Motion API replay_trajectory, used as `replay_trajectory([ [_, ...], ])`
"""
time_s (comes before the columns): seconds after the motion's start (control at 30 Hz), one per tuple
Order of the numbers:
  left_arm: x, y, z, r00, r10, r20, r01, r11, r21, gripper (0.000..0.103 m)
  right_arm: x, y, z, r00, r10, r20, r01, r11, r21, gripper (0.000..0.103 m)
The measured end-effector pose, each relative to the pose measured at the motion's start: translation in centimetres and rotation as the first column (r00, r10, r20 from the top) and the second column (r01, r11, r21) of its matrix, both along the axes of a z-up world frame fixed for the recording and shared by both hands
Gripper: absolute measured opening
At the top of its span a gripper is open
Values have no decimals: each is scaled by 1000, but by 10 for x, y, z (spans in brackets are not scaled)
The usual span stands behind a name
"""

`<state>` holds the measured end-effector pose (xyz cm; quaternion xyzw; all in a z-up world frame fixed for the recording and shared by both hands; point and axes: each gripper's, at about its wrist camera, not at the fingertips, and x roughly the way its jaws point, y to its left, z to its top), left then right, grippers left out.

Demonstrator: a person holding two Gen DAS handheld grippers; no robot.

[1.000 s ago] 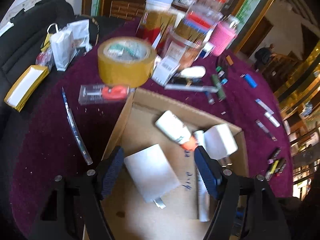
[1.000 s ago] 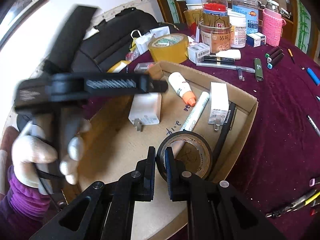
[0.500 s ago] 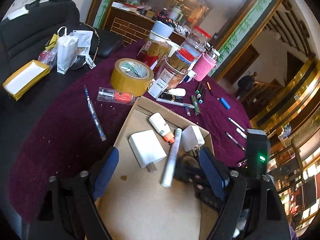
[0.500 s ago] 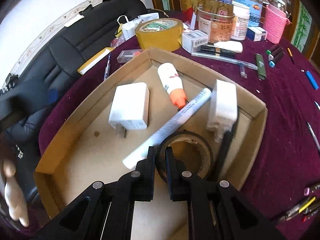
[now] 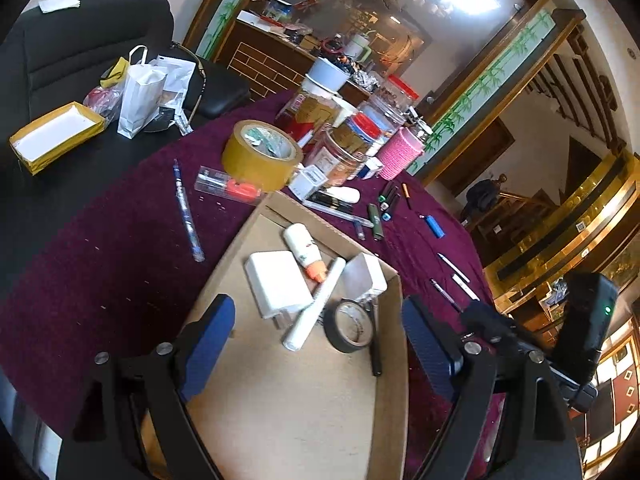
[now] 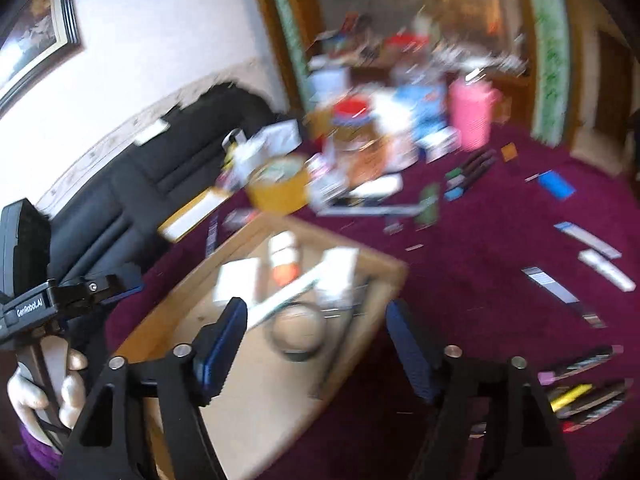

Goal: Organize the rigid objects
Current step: 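Withdraw both tools from the box toward the markers on the table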

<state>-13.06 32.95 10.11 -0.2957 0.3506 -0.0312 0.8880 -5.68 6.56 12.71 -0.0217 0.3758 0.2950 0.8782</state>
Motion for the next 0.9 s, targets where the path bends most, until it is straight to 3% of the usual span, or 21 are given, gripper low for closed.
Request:
replay_trajectory([
  [0.1,2,-17,-1,1000,-21,-1,21,1000,7,85,-1,-37,3,996,-81,36,81,997,-11,80],
  [0.43,-3,-88,8,992,-124,23,119,983,142,85,4,-133,-32,952,-306,-12,306,952,-3,80],
  [0.73,-4,-143,2,977,-211,-12,210,961,178,85,-9,-175,-37,932,-363,25,363,932,-18,80],
  [0.9,-3,-164,-1,971,-236,-31,237,950,203,85,-21,-188,-32,908,-407,104,413,910,-42,80],
])
